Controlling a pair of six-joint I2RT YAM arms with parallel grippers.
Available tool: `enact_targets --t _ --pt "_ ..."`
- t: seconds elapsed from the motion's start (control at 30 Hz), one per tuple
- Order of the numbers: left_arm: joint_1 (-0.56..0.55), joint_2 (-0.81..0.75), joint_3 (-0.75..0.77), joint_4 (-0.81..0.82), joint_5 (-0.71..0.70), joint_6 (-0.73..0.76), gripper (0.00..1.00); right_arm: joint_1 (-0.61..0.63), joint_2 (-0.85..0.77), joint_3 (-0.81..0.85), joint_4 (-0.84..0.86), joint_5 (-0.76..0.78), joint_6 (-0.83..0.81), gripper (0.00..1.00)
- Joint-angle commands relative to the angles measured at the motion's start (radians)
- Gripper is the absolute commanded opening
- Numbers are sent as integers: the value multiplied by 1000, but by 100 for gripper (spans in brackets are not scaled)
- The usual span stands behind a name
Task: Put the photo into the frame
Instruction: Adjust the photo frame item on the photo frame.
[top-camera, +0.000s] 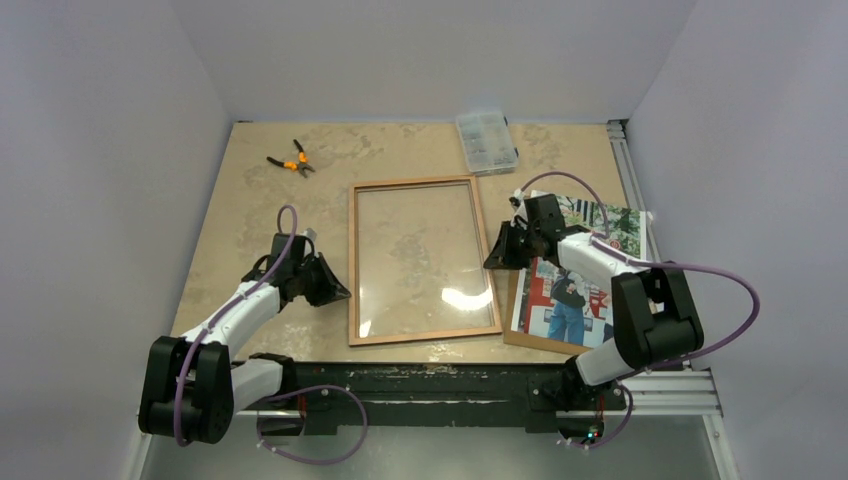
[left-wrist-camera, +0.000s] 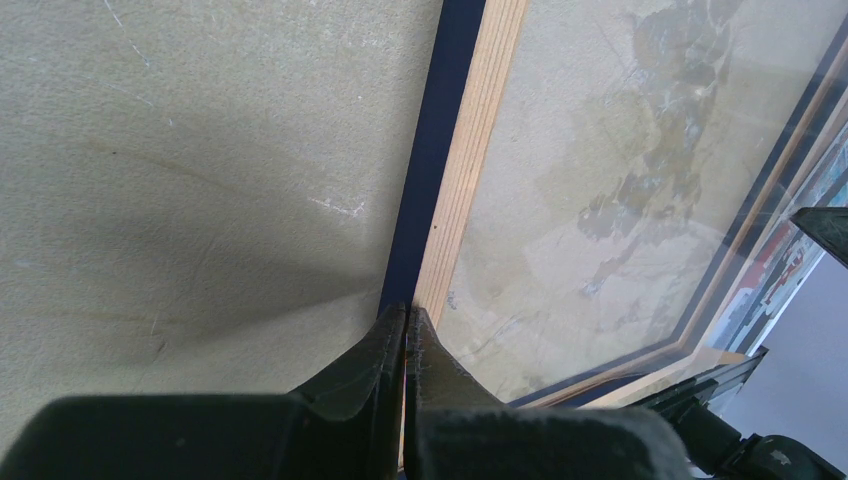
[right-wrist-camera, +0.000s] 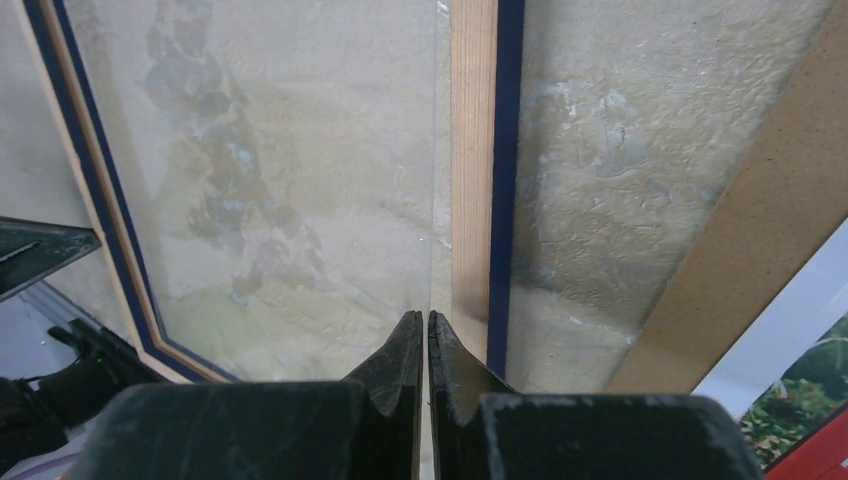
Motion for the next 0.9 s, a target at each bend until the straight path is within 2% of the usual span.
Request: enact_targets --t 0.0,0.37,0.4,0.53,0.63,0.7,0.87 --pt "-2 22 -7 -24 -37 35 0 -36 -23 -9 27 -97 -2 0" --pt "-2 23 -6 -24 -37 34 0 -187 -52 -60 -24 -109 -67 0" --pt "-2 21 -7 -24 -37 35 0 -199 -54 -59 -34 -104 -78 6" --pt "-2 21 -6 -23 -38 35 0 -242 -78 -60 -41 -119 -95 49" --pt "-2 22 -5 -23 -38 36 0 -262 -95 -58 -21 -137 -82 71" --pt "-2 23 -5 -22 -37 36 0 -269 -81 -50 1 -164 -73 77" --pt "-2 23 -5 -24 -36 37 0 -275 32 -6 85 -283 -37 78"
